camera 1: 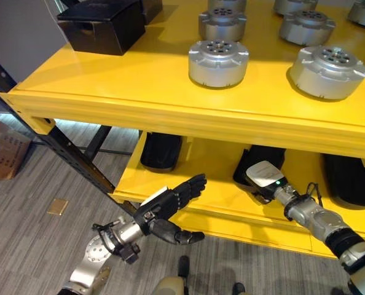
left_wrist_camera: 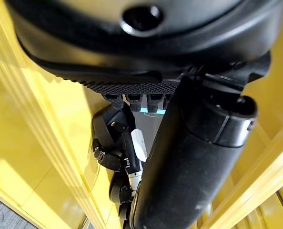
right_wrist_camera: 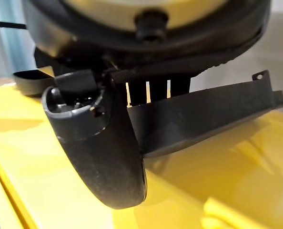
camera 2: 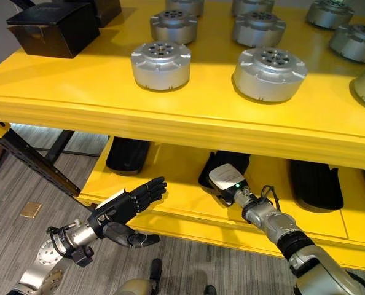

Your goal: Move parts from the plastic box to the shelf.

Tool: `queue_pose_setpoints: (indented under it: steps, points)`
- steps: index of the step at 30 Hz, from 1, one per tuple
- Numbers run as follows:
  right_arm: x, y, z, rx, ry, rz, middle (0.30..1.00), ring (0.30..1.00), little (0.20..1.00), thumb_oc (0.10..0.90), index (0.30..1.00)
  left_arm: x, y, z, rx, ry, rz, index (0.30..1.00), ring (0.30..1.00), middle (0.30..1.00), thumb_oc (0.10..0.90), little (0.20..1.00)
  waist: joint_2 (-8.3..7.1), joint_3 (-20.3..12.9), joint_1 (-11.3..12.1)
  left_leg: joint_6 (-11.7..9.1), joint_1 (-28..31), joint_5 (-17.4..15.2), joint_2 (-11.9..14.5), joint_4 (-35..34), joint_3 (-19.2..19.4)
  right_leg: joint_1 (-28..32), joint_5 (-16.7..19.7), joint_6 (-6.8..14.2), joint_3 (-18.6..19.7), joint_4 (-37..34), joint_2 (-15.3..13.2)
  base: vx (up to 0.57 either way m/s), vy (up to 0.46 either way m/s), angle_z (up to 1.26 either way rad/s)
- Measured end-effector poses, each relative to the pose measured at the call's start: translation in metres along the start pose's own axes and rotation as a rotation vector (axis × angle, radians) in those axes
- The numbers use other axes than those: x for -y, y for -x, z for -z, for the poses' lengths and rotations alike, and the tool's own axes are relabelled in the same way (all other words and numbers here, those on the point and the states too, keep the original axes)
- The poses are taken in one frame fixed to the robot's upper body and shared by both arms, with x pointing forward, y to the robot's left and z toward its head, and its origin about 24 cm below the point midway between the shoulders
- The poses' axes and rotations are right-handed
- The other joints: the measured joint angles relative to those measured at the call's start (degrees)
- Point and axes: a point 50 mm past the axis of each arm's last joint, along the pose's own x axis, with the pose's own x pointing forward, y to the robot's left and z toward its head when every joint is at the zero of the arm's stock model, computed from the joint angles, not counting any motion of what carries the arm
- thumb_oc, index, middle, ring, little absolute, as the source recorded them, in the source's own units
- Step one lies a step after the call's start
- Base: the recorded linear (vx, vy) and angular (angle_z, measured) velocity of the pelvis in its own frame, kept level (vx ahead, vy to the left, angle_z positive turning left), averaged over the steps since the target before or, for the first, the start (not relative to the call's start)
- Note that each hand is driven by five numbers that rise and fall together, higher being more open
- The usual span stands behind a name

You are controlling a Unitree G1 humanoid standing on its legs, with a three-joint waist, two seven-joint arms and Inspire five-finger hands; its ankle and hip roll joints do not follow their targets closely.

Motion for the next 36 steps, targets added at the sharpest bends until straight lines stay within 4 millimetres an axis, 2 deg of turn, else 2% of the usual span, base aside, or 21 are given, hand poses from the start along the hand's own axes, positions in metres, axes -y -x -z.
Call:
queue_pose_setpoints:
  steps: [10,22,23,24,36]
  points:
    - [0.01,-0.004,-0.004,0.036,0.026,0.038,0.3,0.3,0.3,0.4,0.3,0.0,0.0,0.0,-0.004,0.002,0.003,1.0,1.0,1.0,0.9,1.0,-0.02,0.88,0.61,-0.29,-1.55,0.23,0.04,0.24,-1.15,-1.23,-0.47,-0.1,-1.32,0.63,0.23,-0.03,-0.019,0.06]
    - [0.028,-0.005,0.017,-0.017,0.055,0.144,0.305,0.305,0.305,0.404,0.305,-0.005,-0.009,-0.008,0.024,-0.031,0.019,1.0,1.0,1.0,0.9,1.0,1.14,4.85,0.14,-0.39,-3.87,0.21,0.45,1.25,-1.01,-5.07,-1.51,-0.52,-0.78,4.42,-0.1,-0.03,-0.004,-0.01]
    - [0.028,-0.005,0.018,-0.022,0.056,0.143,0.907,0.907,0.907,0.833,0.907,-0.005,-0.009,-0.008,0.024,-0.03,0.019,1.0,1.0,1.0,0.9,1.0,1.24,4.9,0.12,-0.39,-3.86,0.21,0.47,1.27,-1.01,-5.09,-1.52,-0.54,-0.75,4.49,-0.09,0.0,0.0,0.0]
    - [0.026,-0.005,0.018,-0.027,0.056,0.149,1.0,1.0,1.0,0.9,1.0,-0.005,-0.009,-0.008,0.023,-0.029,0.019,1.0,1.0,1.0,0.9,1.0,1.26,4.92,0.12,-0.39,-3.84,0.22,0.5,1.32,-1.01,-5.07,-1.54,-0.58,-0.72,4.56,-0.07,0.0,0.0,0.0]
    - [0.027,-0.006,0.015,-0.028,0.1,0.136,1.0,1.0,1.0,0.9,1.0,-0.005,-0.009,-0.008,0.022,-0.029,0.019,1.0,1.0,1.0,0.9,1.0,1.08,4.86,0.24,-0.24,-3.31,0.35,0.59,1.32,-0.94,-4.86,-1.7,-0.67,-0.64,5.32,-0.02,0.0,-0.001,0.0]
